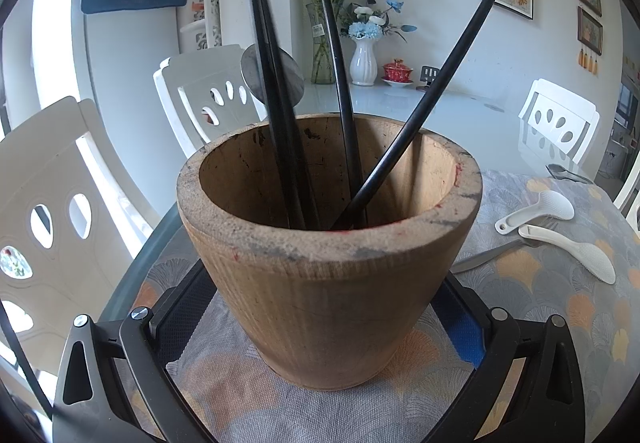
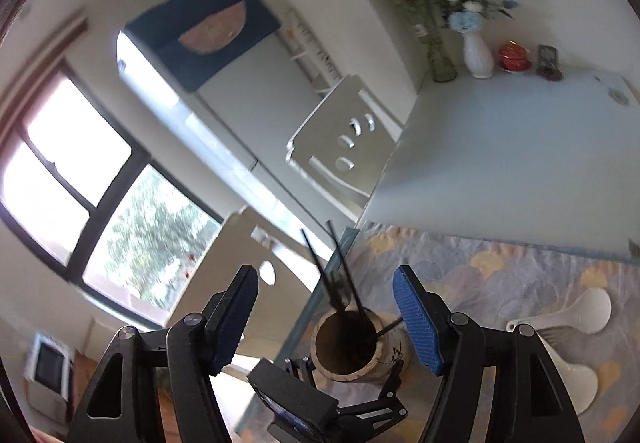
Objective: Organize utensils
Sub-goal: 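Carry the chopstick over the pot, lower it in, open the right tool, then move the right tool to the cloth and grasp a white rice paddle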
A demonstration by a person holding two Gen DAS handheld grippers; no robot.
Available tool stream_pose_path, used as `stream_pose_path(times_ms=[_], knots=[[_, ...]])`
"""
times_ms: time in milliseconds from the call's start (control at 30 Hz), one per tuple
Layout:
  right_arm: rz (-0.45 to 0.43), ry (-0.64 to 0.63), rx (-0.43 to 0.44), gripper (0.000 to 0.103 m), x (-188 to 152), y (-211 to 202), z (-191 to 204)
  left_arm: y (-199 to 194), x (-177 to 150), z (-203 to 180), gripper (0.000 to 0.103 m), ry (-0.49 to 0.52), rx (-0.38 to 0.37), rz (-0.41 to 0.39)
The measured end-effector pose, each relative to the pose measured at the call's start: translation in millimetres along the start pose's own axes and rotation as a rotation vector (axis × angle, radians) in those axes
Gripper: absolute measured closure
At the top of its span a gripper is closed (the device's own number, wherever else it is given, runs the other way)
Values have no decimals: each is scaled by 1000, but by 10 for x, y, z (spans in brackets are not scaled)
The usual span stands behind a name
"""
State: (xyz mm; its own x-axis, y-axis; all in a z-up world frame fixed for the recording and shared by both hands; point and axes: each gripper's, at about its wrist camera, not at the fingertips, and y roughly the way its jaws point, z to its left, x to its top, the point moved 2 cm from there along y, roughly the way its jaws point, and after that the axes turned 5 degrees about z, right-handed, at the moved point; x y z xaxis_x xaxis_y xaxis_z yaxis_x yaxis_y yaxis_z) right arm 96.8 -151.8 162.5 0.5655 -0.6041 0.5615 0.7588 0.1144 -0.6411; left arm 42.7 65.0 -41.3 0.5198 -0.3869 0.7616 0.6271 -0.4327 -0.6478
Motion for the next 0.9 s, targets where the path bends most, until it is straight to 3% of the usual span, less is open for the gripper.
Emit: stream_pose_path(times_ms=[167,333,400,700,900], knots=[[-18,191,-33,35,7,-151,-582,28,4,-5,0,3,5,10],[8,470,-30,35,-255,-171,-1309,38,2,-1,0,2,4,14],[51,555,-75,35,-399,-123,-1553,37,1,-1,0,2,4,14],[189,821,-232,35,-1002,55,-2368,62,-3,5,0,4,5,28],[179,964,-201,35,-1167,147,-2645,64,-6,13,0,3,5,30]])
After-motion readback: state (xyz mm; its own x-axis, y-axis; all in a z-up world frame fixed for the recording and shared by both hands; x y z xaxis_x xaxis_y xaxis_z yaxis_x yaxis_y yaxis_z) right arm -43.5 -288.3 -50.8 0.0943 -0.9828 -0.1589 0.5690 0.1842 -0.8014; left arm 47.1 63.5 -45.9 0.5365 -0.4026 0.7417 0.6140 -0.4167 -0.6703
